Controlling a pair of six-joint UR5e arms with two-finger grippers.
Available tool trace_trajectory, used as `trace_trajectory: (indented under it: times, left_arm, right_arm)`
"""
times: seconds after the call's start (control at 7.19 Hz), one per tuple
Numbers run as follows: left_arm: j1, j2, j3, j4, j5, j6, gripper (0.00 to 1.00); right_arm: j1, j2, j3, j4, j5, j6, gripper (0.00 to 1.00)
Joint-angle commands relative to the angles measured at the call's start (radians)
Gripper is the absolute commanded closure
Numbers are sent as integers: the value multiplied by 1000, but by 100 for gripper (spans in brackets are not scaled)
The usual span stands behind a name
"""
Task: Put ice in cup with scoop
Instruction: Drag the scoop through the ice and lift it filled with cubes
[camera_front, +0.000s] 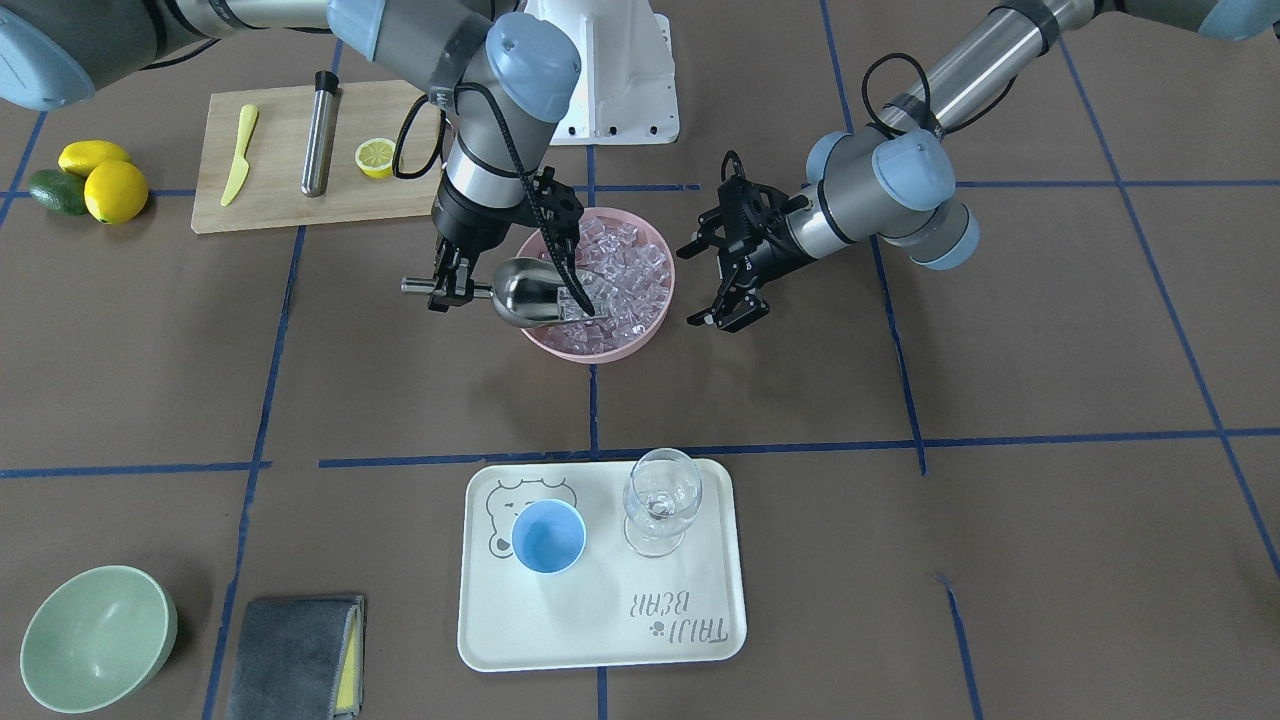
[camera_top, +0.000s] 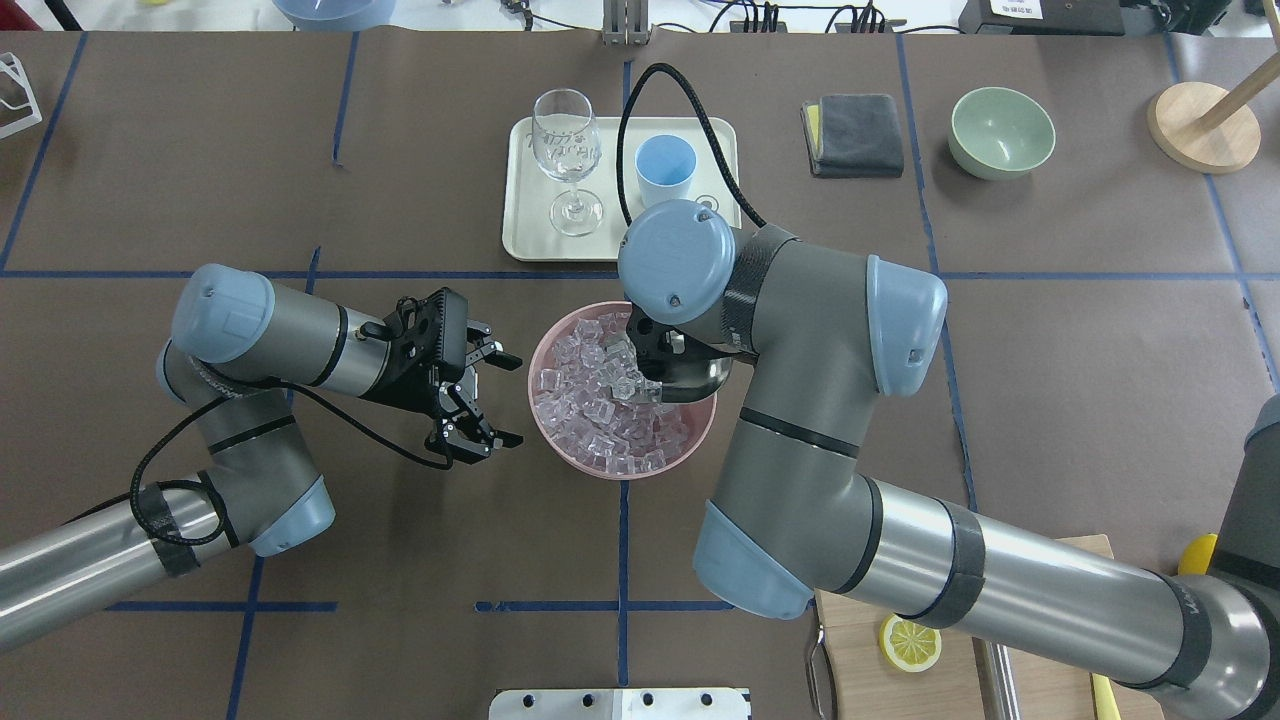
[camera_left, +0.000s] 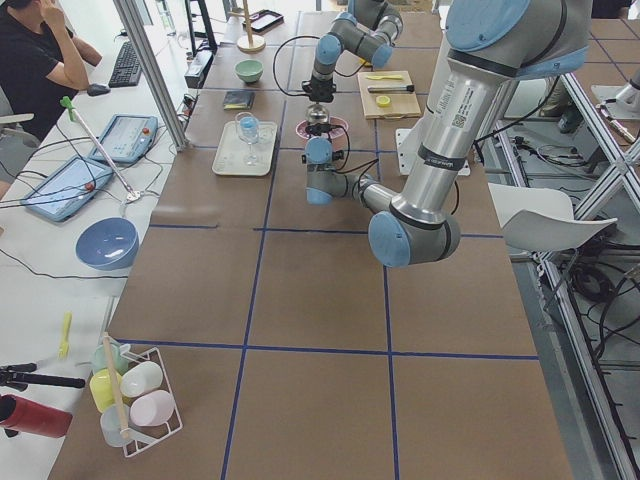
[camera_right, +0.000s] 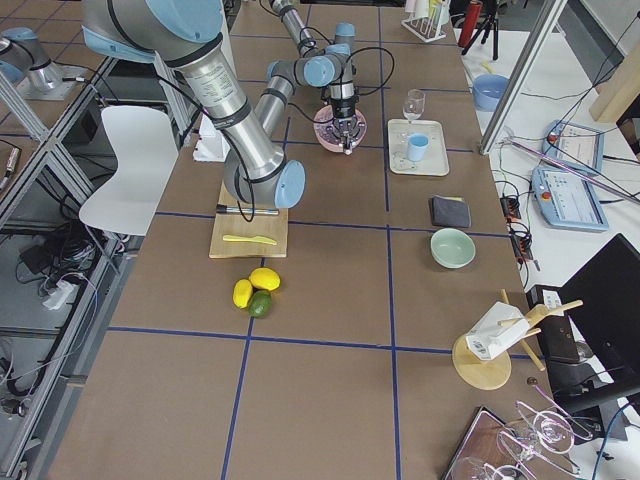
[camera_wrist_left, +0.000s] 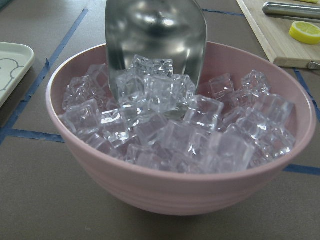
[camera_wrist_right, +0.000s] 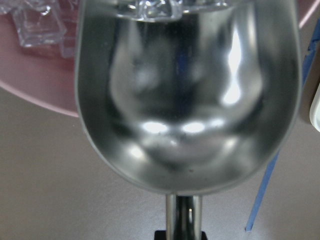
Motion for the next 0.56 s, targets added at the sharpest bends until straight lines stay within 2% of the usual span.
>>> trace_trajectory:
  times: [0.0,0.14,0.42]
  left_arm:
    - [0,0,-1,-1,1,0,0]
    - [0,0,-3,-1,1,0,0]
    - [0,0,-3,-1,1,-2,0]
  right_arm:
    - [3,-13,5,50,38,2,100]
    - [6,-52,26,113,67,4,100]
    - [38,-97,69,166,148,4,100]
